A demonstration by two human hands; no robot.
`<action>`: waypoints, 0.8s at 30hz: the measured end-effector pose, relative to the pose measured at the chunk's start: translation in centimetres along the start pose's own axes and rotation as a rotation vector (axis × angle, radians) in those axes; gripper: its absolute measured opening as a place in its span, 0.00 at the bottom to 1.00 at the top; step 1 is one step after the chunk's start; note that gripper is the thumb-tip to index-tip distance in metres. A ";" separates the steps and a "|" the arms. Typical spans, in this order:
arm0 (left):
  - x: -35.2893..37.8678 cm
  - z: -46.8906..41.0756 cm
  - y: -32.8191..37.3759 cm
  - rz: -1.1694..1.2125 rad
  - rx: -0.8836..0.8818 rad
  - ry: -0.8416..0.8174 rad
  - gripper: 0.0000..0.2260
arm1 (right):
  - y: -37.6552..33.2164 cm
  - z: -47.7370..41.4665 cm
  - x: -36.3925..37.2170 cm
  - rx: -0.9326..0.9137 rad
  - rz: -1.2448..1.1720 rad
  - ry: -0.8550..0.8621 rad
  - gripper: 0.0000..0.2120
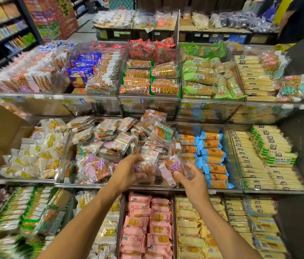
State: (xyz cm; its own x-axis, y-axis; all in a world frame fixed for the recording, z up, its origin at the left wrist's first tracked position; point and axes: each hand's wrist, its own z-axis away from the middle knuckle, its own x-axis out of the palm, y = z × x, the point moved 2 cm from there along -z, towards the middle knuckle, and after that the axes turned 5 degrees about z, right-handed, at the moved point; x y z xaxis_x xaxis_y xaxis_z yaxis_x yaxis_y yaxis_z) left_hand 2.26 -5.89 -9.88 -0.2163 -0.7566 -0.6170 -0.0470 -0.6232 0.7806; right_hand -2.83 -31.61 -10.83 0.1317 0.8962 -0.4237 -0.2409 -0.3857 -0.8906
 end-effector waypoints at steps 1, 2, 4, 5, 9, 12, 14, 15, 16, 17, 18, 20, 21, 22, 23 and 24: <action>-0.5 0.2 0.3 0.080 -0.060 0.008 0.24 | 0.2 -0.2 0.1 0.022 -0.030 -0.002 0.13; -0.8 0.2 0.3 0.171 -0.134 0.008 0.23 | 0.2 -0.2 0.2 0.027 -0.061 -0.008 0.13; -1.6 0.7 0.3 0.434 -0.267 0.029 0.19 | 0.0 -0.3 0.5 0.061 -0.164 -0.030 0.10; -1.9 1.1 0.3 0.564 -0.312 0.055 0.18 | -0.1 -0.3 0.7 0.088 -0.233 -0.041 0.10; -1.6 3.0 0.5 0.845 -0.384 0.140 0.17 | -0.8 0.1 1.5 0.188 -0.487 -0.100 0.28; -1.0 4.0 0.1 1.066 -0.457 0.194 0.23 | -1.0 0.1 1.7 0.214 -0.557 -0.137 0.36; -1.1 4.9 0.0 1.137 -0.490 0.226 0.20 | -1.2 0.1 1.7 0.205 -0.545 -0.158 0.31; -1.1 5.4 0.0 1.139 -0.509 0.247 0.18 | -1.2 0.0 1.7 0.208 -0.548 -0.160 0.31; -1.1 5.8 0.0 1.124 -0.521 0.258 0.16 | -0.9 -0.1 1.8 0.208 -0.560 -0.156 0.31; -1.1 6.3 0.0 1.109 -0.527 0.279 0.15 | -1.0 -0.2 2.0 0.218 -0.578 -0.168 0.34; -1.1 6.8 -0.1 1.107 -0.523 0.310 0.14 | -1.4 -0.2 2.1 0.218 -0.584 -0.192 0.36; -1.4 7.9 -0.2 1.107 -0.531 0.404 0.17 | -2.0 0.0 2.9 0.213 -0.601 -0.247 0.34; -1.6 8.5 -0.3 1.114 -0.537 0.445 0.19 | -2.1 0.0 3.4 0.210 -0.607 -0.272 0.32; -1.9 9.2 -0.4 1.122 -0.538 0.485 0.19 | -2.4 0.3 3.9 0.208 -0.596 -0.301 0.31; -2.1 10.0 -0.4 1.125 -0.539 0.521 0.17 | -2.8 0.8 4.5 0.214 -0.572 -0.330 0.29; -2.3 10.8 -0.4 1.123 -0.541 0.561 0.14 | -2.8 0.9 5.1 0.214 -0.564 -0.372 0.29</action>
State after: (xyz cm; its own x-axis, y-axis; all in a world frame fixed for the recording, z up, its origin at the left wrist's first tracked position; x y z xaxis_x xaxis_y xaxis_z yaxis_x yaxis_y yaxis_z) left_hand -7.76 -1.81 -7.69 0.5421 -0.7992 0.2595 0.3016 0.4733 0.8277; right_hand -2.36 -25.79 -10.36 -0.0361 0.9768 0.2110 -0.4216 0.1766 -0.8894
